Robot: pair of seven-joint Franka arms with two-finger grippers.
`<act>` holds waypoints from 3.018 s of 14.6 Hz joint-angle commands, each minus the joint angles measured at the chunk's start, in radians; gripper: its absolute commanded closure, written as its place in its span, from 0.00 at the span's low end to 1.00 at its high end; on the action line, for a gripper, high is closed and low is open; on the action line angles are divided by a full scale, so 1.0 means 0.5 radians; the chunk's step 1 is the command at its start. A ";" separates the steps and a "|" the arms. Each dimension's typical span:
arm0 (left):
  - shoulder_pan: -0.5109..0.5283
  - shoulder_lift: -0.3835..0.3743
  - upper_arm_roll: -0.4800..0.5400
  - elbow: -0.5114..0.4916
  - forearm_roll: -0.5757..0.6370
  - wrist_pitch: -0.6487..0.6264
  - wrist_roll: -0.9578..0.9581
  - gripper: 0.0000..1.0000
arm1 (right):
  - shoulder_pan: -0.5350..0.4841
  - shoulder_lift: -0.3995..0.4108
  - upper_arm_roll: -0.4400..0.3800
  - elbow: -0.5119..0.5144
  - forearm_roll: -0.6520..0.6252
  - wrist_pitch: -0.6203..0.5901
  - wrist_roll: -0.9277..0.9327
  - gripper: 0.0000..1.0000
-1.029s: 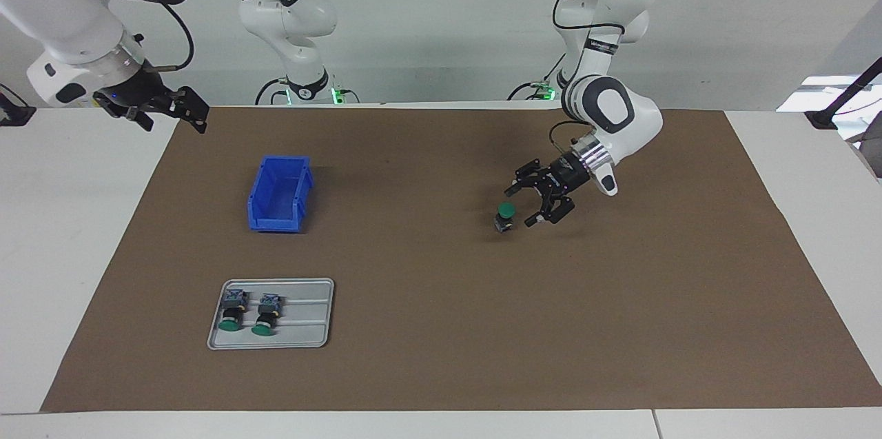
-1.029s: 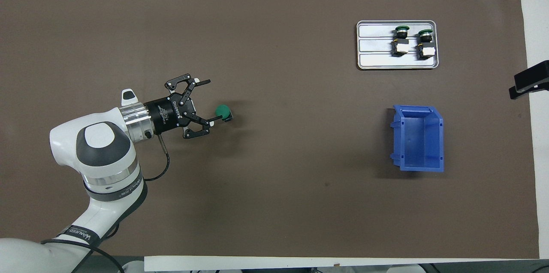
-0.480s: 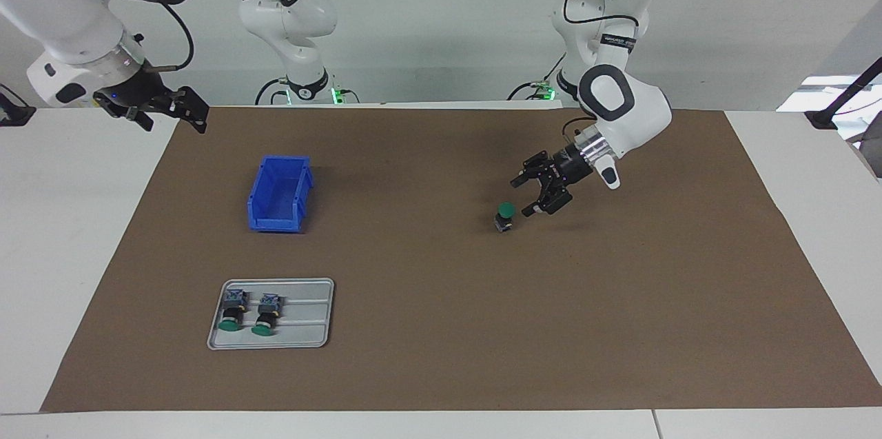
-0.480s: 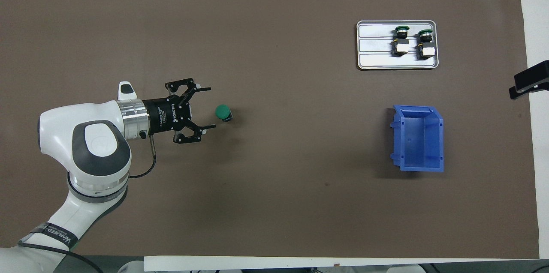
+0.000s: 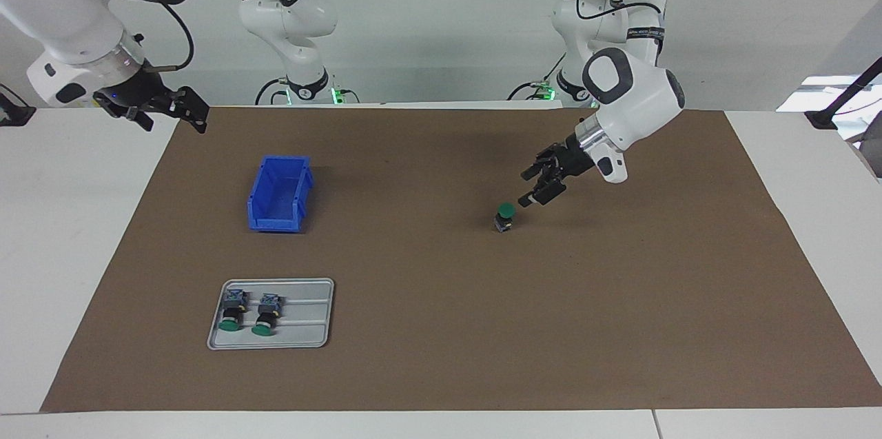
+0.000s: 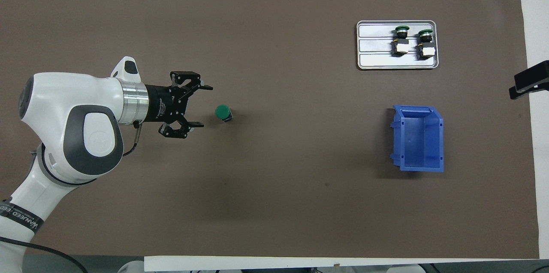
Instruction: Place and press button with both arms
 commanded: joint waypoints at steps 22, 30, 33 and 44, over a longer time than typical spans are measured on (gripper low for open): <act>-0.309 0.280 -0.003 0.395 1.281 -0.175 0.167 1.00 | -0.007 -0.058 0.004 -0.071 -0.006 0.025 -0.041 0.01; -0.342 0.354 -0.006 0.358 1.277 -0.027 0.149 1.00 | -0.007 -0.058 0.004 -0.071 -0.009 0.025 -0.041 0.01; -0.364 0.354 -0.006 0.315 1.277 0.010 0.167 1.00 | -0.007 -0.058 0.004 -0.071 -0.009 0.025 -0.041 0.01; -0.413 0.366 -0.009 0.156 1.277 0.187 0.149 1.00 | -0.007 -0.058 0.004 -0.071 -0.006 0.025 -0.041 0.01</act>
